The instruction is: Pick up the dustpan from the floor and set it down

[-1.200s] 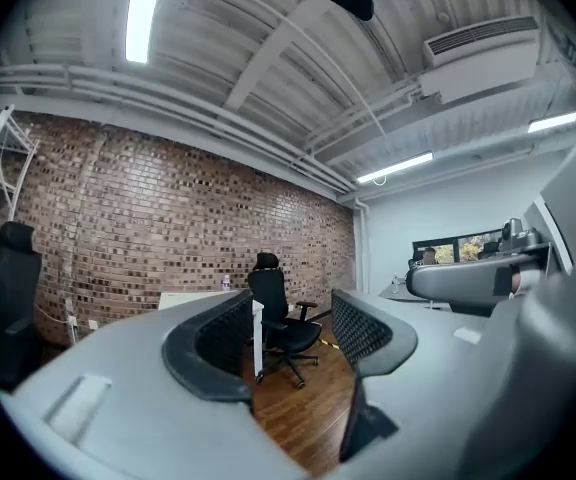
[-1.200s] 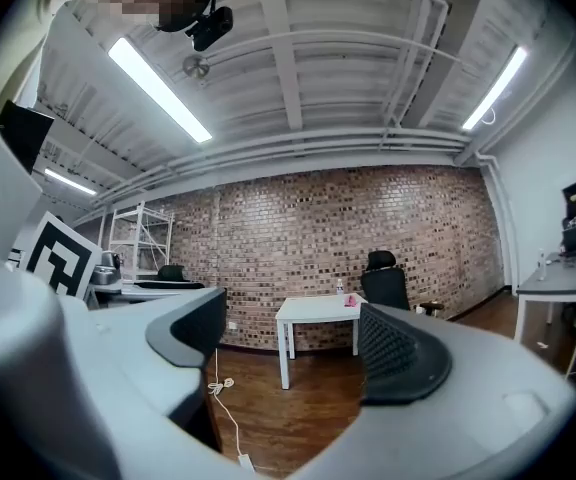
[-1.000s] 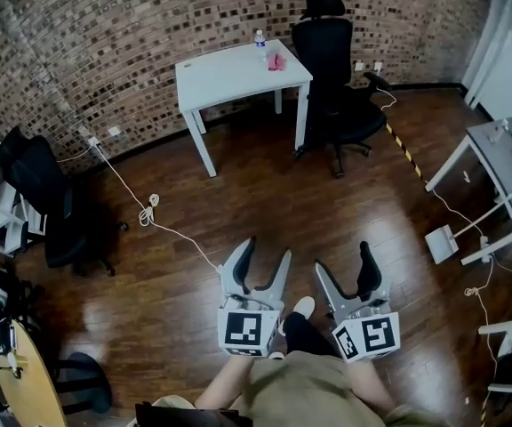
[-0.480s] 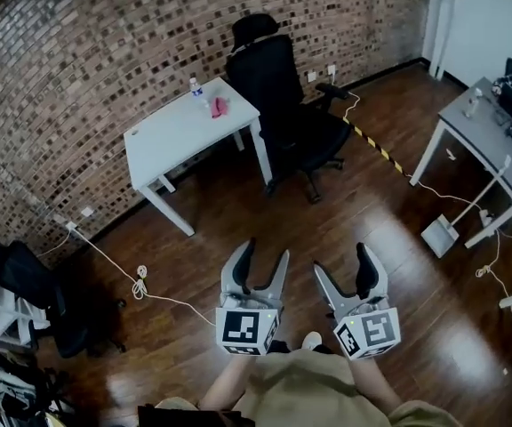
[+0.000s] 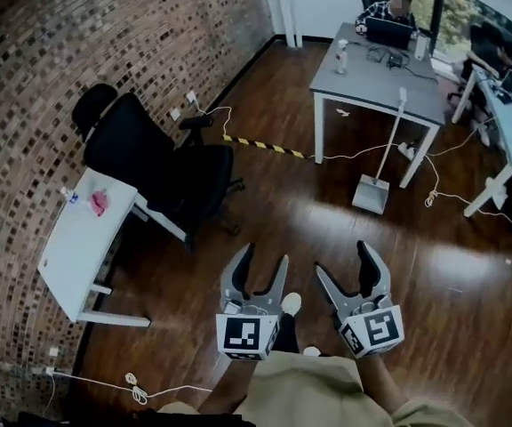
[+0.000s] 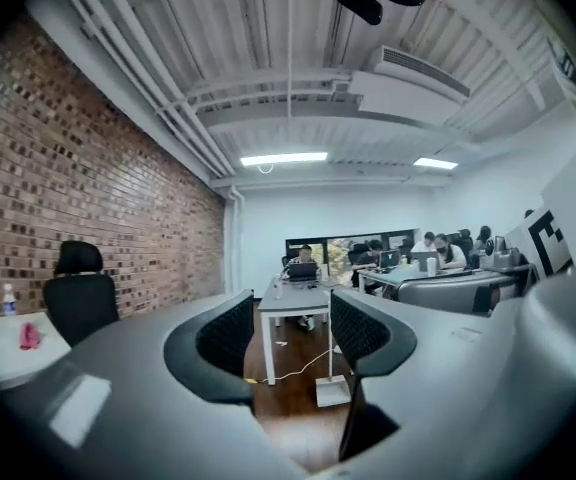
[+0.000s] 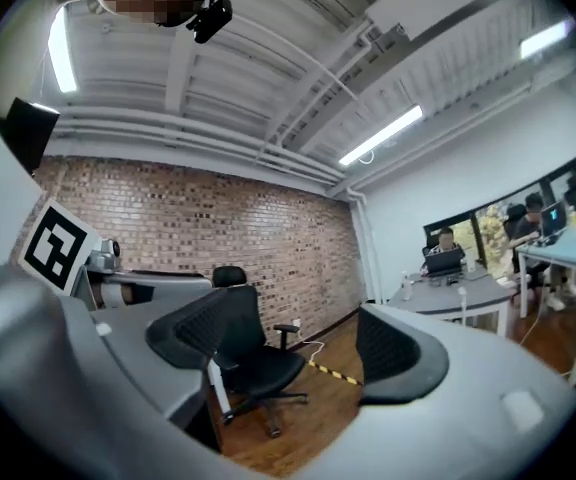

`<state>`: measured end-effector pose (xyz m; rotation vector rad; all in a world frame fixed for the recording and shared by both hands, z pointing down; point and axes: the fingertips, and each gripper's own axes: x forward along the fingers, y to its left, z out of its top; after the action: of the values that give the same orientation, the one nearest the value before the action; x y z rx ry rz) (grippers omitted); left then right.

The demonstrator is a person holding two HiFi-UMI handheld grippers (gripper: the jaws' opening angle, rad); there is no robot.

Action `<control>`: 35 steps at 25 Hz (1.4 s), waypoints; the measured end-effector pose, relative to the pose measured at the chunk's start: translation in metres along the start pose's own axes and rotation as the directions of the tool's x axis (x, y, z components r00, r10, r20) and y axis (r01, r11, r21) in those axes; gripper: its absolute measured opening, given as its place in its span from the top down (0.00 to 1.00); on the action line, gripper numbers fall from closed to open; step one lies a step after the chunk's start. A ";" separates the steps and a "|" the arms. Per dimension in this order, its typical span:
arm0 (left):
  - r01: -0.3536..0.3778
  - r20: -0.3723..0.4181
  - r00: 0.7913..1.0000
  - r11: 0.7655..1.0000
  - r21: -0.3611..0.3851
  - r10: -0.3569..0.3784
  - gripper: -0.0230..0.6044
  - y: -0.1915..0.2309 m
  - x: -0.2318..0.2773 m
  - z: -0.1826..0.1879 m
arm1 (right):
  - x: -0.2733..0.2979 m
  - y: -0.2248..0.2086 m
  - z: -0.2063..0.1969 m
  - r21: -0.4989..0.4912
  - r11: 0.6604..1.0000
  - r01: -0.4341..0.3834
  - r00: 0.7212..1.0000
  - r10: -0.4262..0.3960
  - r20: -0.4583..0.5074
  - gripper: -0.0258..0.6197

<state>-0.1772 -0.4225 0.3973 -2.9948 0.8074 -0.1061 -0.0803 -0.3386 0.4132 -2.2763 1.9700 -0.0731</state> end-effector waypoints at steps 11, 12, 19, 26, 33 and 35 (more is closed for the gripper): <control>0.267 0.126 0.958 0.962 -0.054 -0.258 0.59 0.055 0.185 0.037 | 0.114 -0.096 0.036 -0.120 0.946 0.302 0.953 -0.298 0.053 0.35; 0.291 0.121 0.952 0.953 -0.080 -0.281 0.59 0.058 0.196 0.036 | 0.120 -0.097 0.036 -0.132 0.941 0.311 0.950 -0.307 0.050 0.35; 0.419 0.088 0.908 0.897 -0.140 -0.411 0.59 0.052 0.268 0.020 | 0.152 -0.135 0.018 -0.115 0.910 0.398 0.916 -0.402 -0.011 0.35; 0.422 0.041 0.907 0.902 -0.090 -0.420 0.59 0.041 0.344 -0.001 | 0.183 -0.206 0.016 -0.091 0.887 0.453 0.891 -0.454 0.008 0.35; 0.376 0.042 0.926 0.926 -0.032 -0.375 0.59 0.033 0.451 0.006 | 0.246 -0.307 0.030 -0.070 0.901 0.428 0.903 -0.425 0.057 0.35; 0.376 0.058 0.926 0.927 -0.021 -0.374 0.59 0.025 0.483 0.018 | 0.261 -0.337 0.042 -0.079 0.901 0.426 0.904 -0.420 0.080 0.35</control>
<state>0.2278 -0.6866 0.4045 -3.1265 0.2225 -0.0230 0.2935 -0.5464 0.4023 -2.6939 1.4429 0.0493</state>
